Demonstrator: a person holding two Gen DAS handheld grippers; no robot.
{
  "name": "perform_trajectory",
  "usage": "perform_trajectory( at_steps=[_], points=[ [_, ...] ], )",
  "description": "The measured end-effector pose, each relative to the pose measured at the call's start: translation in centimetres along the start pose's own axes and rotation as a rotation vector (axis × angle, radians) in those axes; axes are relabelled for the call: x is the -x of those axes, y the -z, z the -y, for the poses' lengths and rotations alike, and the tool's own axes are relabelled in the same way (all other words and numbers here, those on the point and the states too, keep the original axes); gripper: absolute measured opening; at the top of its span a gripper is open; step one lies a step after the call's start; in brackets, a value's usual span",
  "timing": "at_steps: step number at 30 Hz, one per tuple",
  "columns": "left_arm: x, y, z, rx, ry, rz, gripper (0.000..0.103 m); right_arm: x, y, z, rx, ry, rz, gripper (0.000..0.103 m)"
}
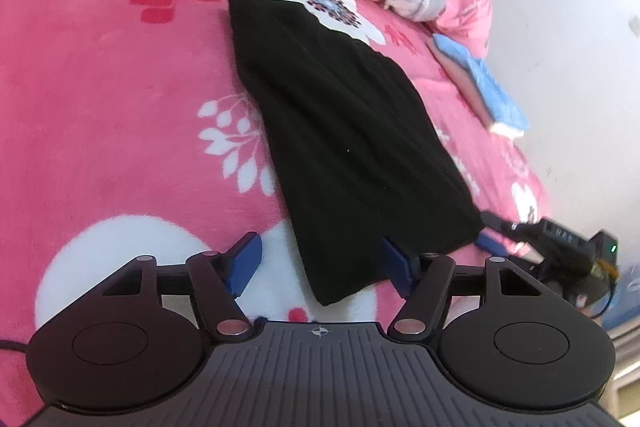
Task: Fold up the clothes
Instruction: 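Open the right tool to release the T-shirt corner, then close the left tool on the T-shirt hem edge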
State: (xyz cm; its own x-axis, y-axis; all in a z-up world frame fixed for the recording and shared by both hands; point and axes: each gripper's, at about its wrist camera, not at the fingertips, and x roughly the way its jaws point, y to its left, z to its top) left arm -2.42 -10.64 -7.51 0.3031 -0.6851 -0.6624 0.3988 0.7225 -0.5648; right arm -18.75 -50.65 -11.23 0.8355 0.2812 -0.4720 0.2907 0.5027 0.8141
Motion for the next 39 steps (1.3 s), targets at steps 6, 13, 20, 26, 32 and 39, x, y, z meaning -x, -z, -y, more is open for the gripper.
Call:
perform_trajectory(
  at_steps=[6,13,20,26,32,39],
  points=[
    [-0.3,-0.3,0.0,0.024,-0.033,-0.009,0.052,-0.1,-0.1,-0.1,0.0,0.013,-0.019,0.033],
    [-0.6,0.2,1.2,-0.018,-0.109,0.008,0.021,-0.2,0.3,-1.9,0.08,0.054,-0.04,0.032],
    [0.9,0.8,1.9,0.001,-0.123,0.054,0.003,0.1,0.7,-1.9,0.083,0.048,-0.018,0.008],
    [4.0,1.8,3.1,-0.025,-0.103,0.08,0.0,2.5,1.7,-3.3,0.102,-0.008,0.013,0.004],
    [4.8,3.8,2.0,-0.022,-0.103,0.045,0.0,4.5,3.0,-3.6,0.121,-0.009,0.013,0.0],
    [5.3,3.5,1.8,-0.088,-0.126,0.101,0.001,4.9,3.0,-2.3,0.108,0.091,0.028,0.001]
  ],
)
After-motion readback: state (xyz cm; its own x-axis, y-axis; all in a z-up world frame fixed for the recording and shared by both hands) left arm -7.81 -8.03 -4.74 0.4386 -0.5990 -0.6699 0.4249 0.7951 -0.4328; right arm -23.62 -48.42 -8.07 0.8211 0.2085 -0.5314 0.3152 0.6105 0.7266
